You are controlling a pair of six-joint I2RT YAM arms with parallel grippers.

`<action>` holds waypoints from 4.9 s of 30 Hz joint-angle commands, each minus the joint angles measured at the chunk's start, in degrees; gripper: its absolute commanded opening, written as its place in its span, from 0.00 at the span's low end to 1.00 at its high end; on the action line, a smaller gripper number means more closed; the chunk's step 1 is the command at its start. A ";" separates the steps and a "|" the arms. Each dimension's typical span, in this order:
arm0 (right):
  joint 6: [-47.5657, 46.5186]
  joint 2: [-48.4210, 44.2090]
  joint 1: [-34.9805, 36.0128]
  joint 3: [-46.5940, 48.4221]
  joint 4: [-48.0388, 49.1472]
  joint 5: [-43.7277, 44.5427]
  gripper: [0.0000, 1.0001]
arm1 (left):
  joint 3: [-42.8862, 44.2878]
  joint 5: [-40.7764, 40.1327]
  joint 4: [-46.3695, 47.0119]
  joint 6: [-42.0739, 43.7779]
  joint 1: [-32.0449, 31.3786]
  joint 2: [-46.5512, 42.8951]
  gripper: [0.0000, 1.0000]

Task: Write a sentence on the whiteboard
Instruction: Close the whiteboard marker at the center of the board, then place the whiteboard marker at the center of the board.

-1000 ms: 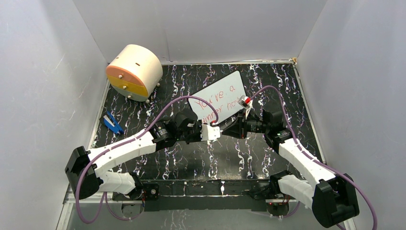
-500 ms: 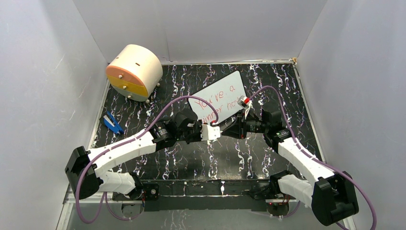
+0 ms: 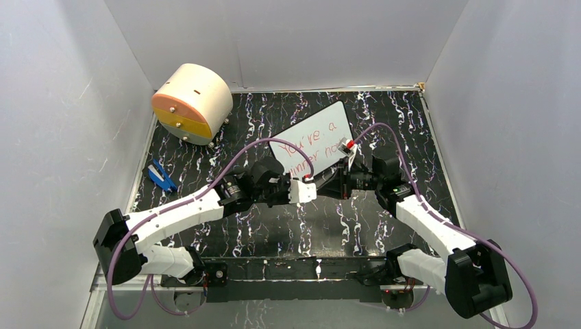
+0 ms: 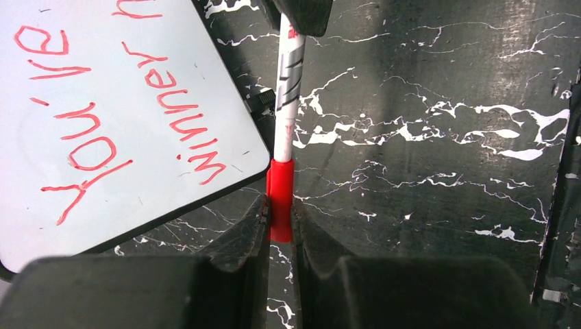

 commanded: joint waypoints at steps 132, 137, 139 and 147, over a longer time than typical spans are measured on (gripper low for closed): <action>12.84 1.11 3.88 -1.07 17.27 7.88 0.00 | -1.44 -5.83 12.56 -78.77 5.49 -0.38 0.48; 13.16 1.77 4.21 -0.70 17.39 7.58 0.00 | -0.96 -1.46 14.35 -78.97 5.16 0.49 0.49; 13.54 1.77 4.73 -0.87 18.39 7.70 0.00 | -1.01 0.28 16.19 -80.12 4.75 0.87 0.49; 14.21 1.64 7.23 -1.32 20.11 10.74 0.00 | -2.63 1.48 23.01 -85.60 1.82 1.16 0.49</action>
